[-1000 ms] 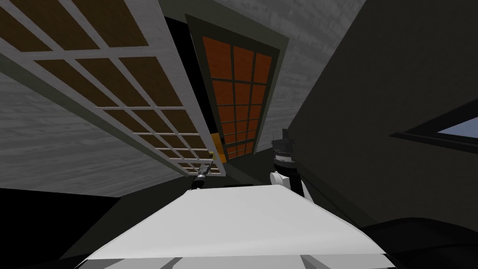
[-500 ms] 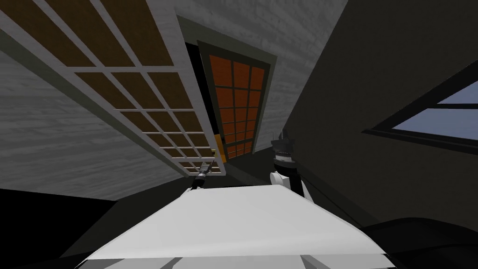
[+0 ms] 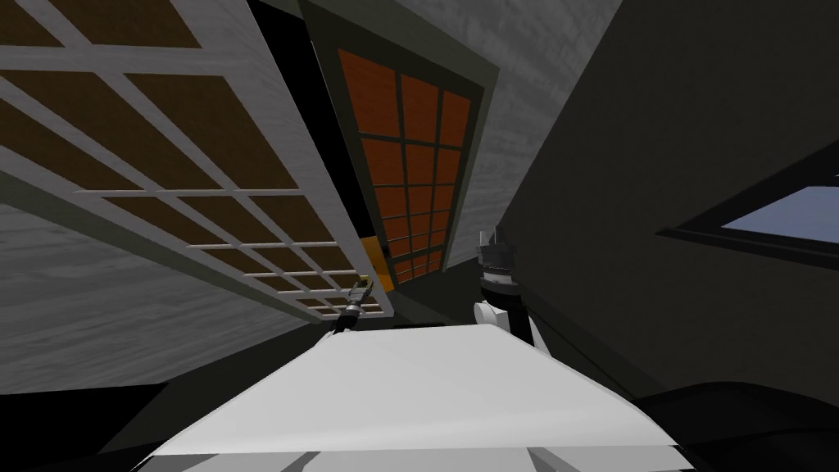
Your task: Pull the door open
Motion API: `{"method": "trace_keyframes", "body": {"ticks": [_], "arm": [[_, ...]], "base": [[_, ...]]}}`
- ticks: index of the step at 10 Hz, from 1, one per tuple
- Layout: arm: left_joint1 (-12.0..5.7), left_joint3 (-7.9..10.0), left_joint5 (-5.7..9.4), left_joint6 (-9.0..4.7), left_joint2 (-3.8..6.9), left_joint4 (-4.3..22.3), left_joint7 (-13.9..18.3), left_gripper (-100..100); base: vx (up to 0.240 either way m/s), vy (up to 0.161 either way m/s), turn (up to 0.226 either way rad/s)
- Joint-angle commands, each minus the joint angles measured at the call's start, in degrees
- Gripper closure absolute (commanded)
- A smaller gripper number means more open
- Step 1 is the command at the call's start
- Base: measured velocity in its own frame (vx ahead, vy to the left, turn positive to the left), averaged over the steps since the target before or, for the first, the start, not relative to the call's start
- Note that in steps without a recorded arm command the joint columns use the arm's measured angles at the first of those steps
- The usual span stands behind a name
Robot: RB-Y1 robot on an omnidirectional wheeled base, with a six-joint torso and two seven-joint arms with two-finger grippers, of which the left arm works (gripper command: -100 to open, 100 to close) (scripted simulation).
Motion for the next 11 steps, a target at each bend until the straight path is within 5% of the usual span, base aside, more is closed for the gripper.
{"method": "trace_keyframes", "body": {"ticks": [1,2,7,11], "arm": [[0.0,0.0,0.0,0.0,0.0,0.0,0.0,-100],[0.0,0.0,0.0,0.0,0.0,0.0,0.0,100],[0.0,0.0,0.0,0.0,0.0,0.0,0.0,100],[0.11,-0.31,0.79,0.26,0.12,0.09,5.37,100]], "base": [[0.101,-0.014,-0.009],[-0.014,0.007,0.028],[-0.018,0.005,-0.004],[-0.014,0.009,-0.027]]}}
